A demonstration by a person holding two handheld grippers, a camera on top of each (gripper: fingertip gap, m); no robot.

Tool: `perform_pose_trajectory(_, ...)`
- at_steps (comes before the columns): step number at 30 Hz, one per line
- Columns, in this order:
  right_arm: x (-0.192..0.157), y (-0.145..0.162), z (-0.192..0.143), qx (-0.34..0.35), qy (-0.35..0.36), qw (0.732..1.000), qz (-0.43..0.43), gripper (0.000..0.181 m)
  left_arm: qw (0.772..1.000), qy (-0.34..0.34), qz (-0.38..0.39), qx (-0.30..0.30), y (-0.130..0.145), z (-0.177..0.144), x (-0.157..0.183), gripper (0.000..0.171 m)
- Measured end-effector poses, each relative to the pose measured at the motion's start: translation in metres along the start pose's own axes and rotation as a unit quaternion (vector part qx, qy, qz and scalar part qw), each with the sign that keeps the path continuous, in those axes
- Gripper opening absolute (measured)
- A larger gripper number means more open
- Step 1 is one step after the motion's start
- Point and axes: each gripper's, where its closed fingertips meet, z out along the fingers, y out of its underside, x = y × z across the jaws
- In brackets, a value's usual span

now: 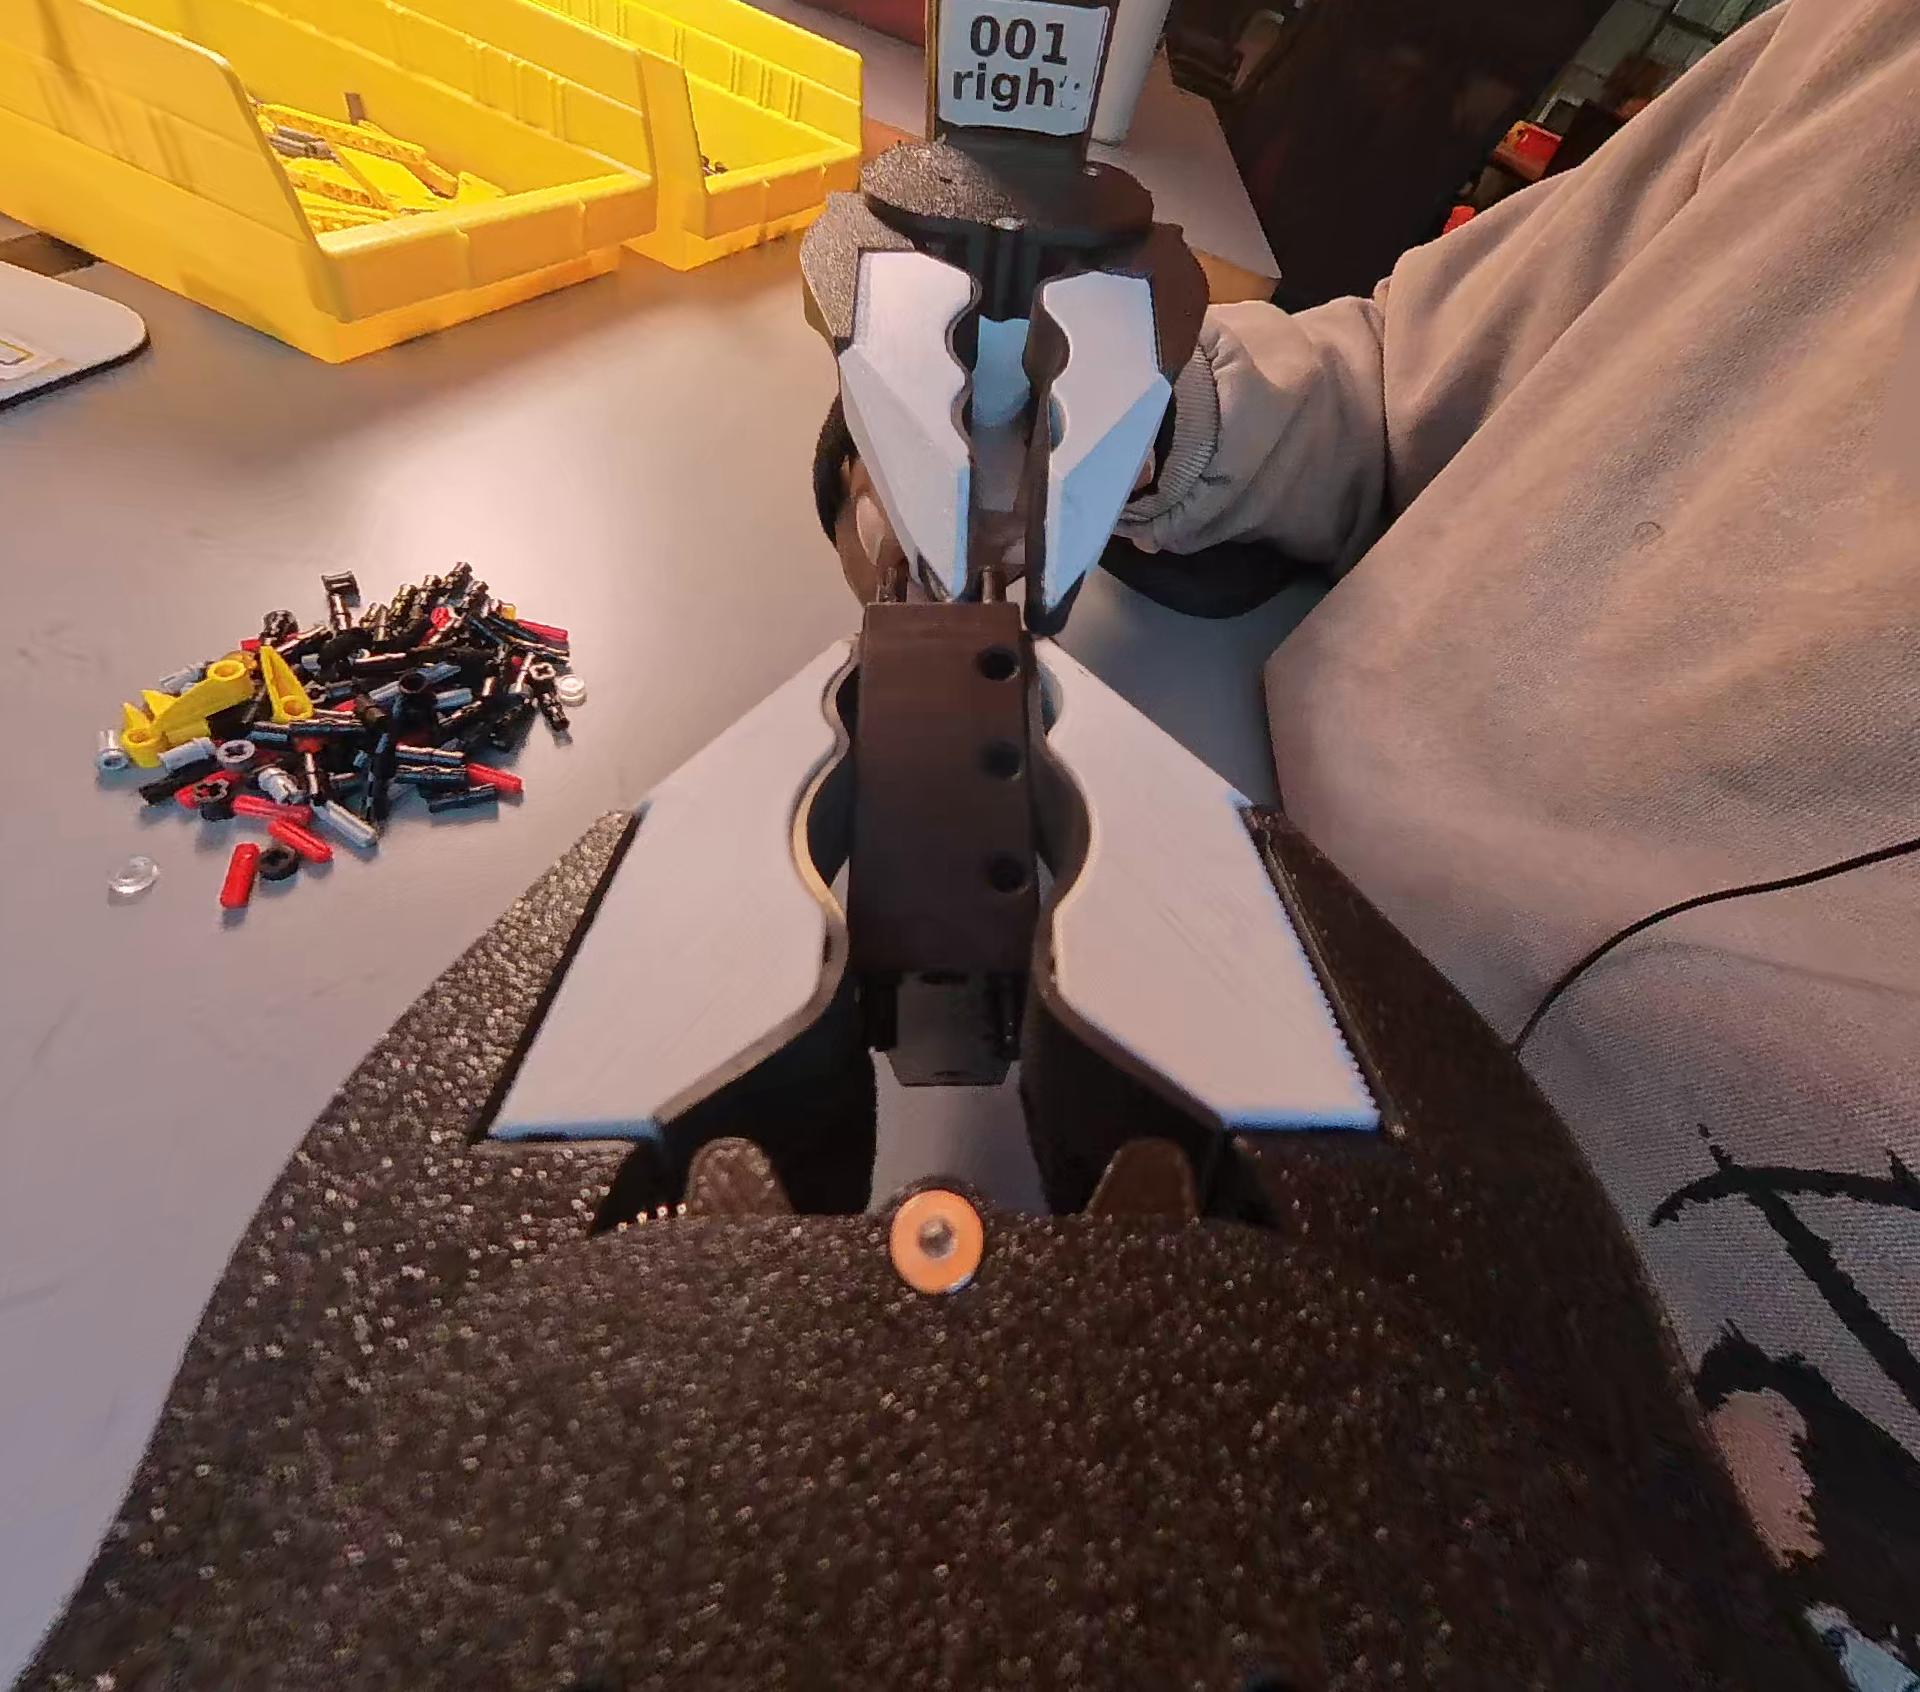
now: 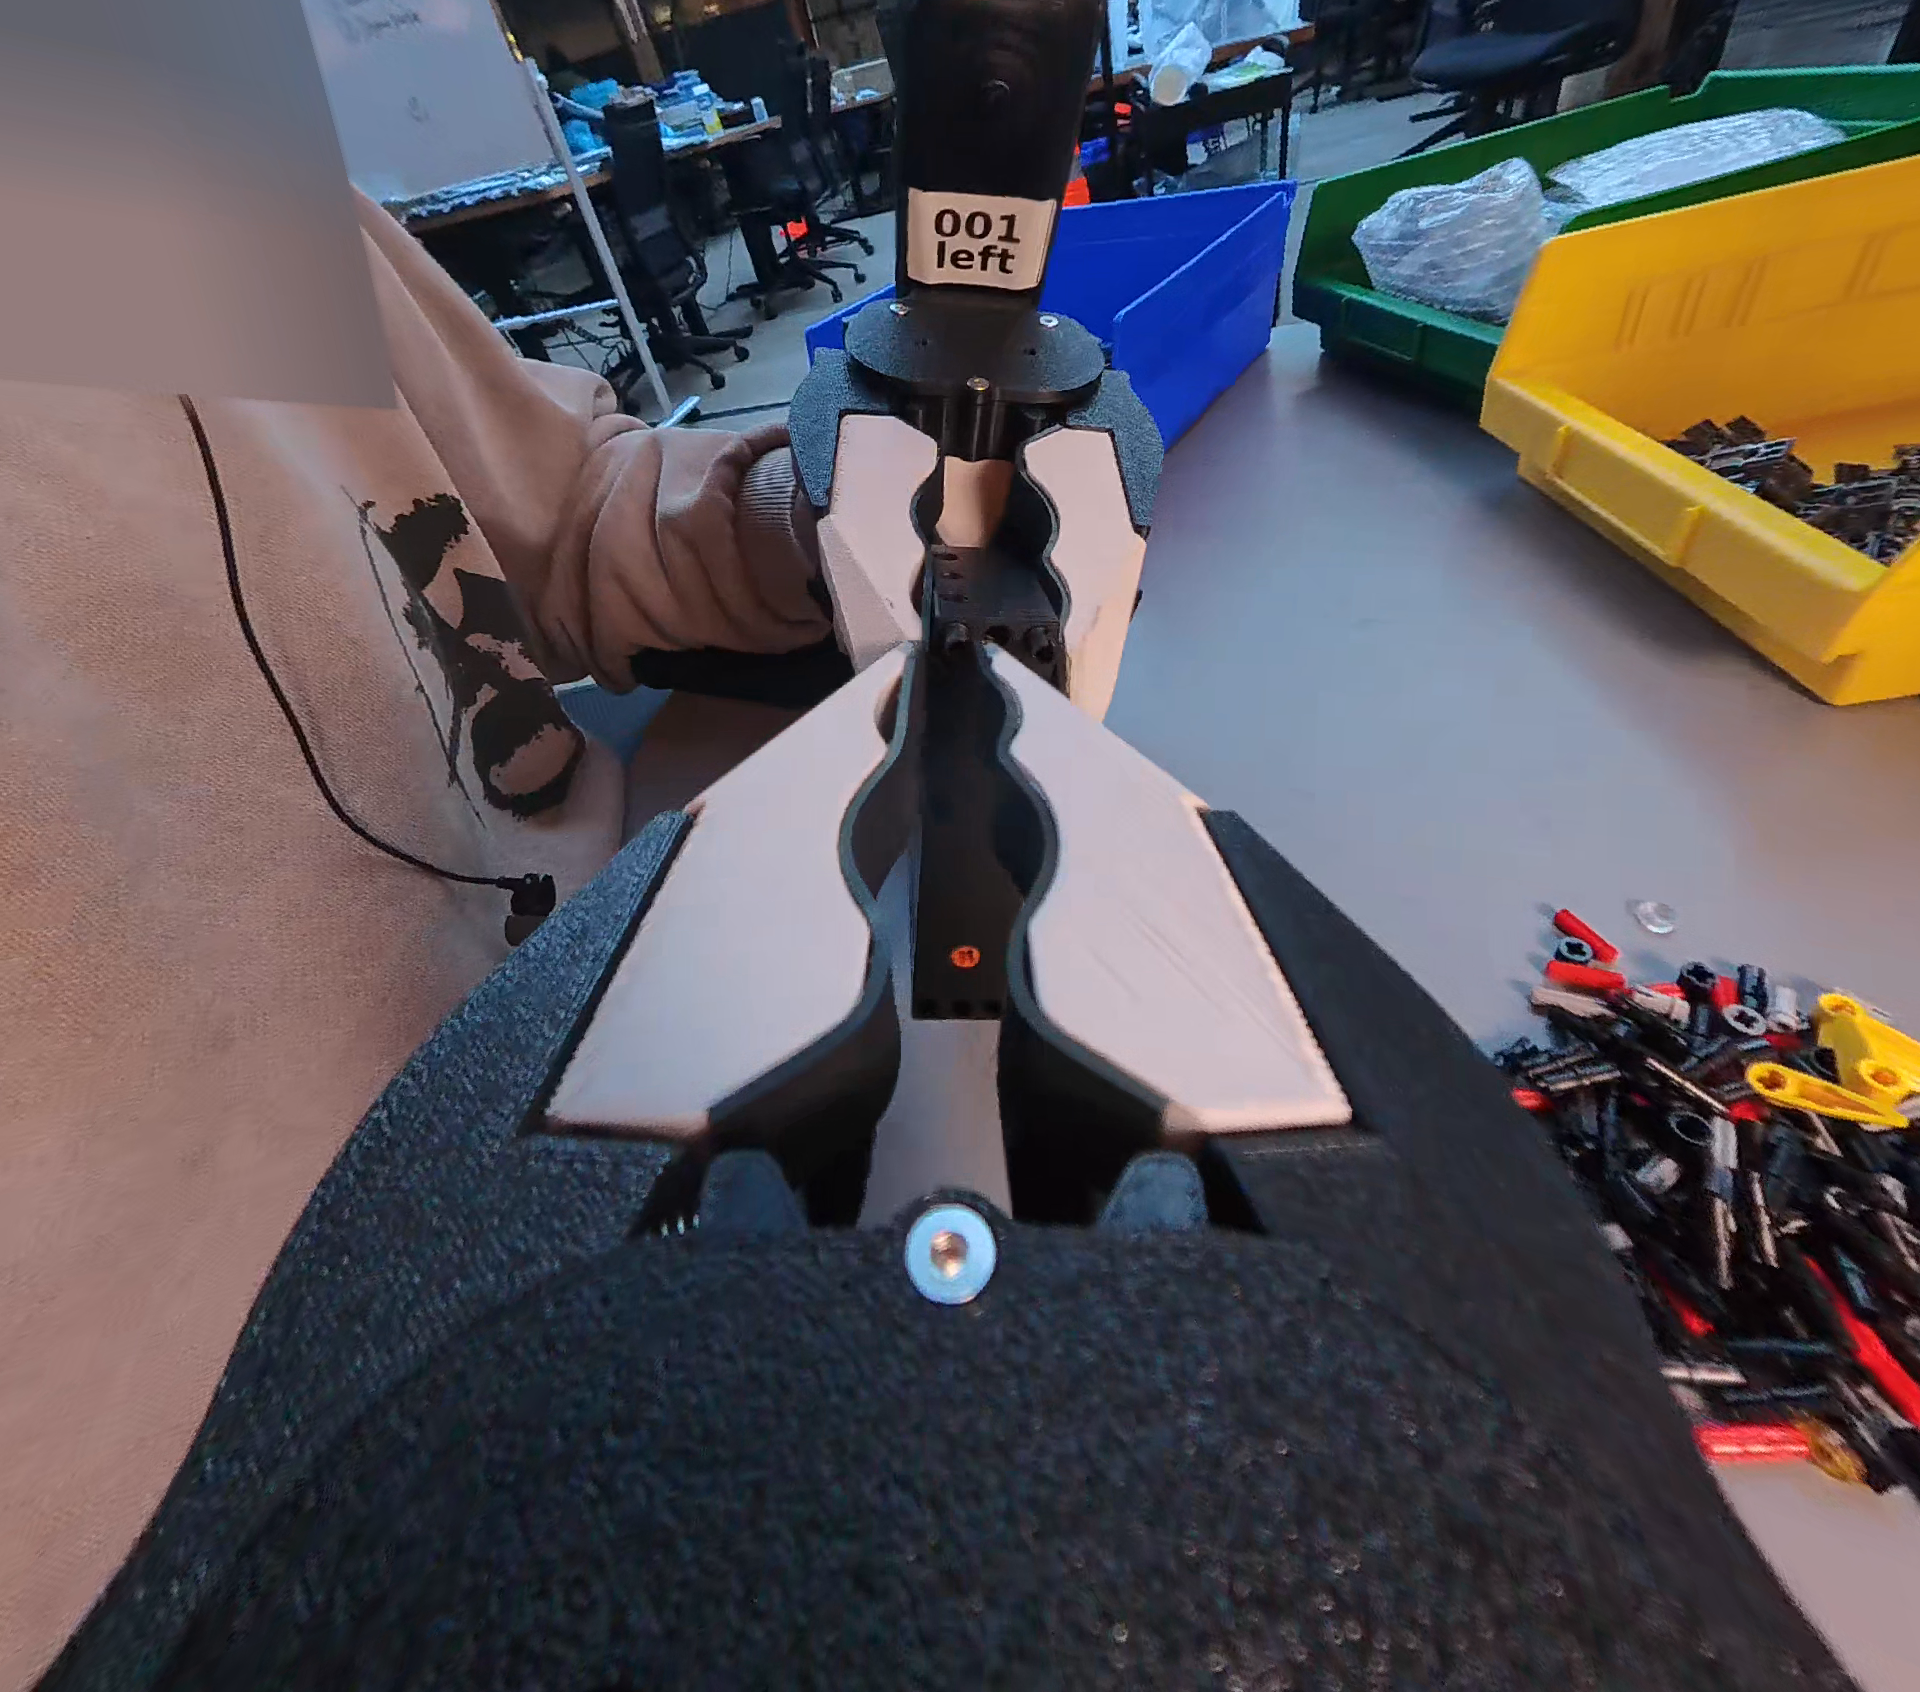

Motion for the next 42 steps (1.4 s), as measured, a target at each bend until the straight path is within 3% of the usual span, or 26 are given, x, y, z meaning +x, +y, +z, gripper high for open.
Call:
perform_pose_trajectory(13,-0.002,0.008,-0.003,-0.009,-0.023,0.999,0.034,0.008,1.0,0.002,0.015,0.003,0.003,0.001,0.004,0.027)
perform_pose_trajectory(20,-0.002,0.019,-0.001,-0.006,-0.059,0.991,0.122,0.003,0.999,-0.012,0.036,-0.011,0.013,0.003,0.001,0.026)
perform_pose_trajectory(31,0.001,0.02,-0.005,-0.008,-0.04,0.995,0.086,0.003,0.999,-0.013,0.032,-0.027,0.019,0.0,-0.001,0.026)
perform_pose_trajectory(34,-0.002,0.019,-0.003,-0.008,-0.037,0.997,0.07,0.012,1.0,-0.007,0.022,-0.017,0.018,-0.001,-0.001,0.026)
perform_pose_trajectory(36,-0.001,0.019,-0.002,-0.008,-0.028,0.998,0.063,0.004,1.0,-0.003,0.02,-0.017,0.018,0.001,0.001,0.026)
perform_pose_trajectory(42,-0.001,0.024,-0.002,-0.018,-0.022,0.998,0.054,0.004,1.0,-0.002,0.012,-0.002,0.015,0.0,0.0,0.026)
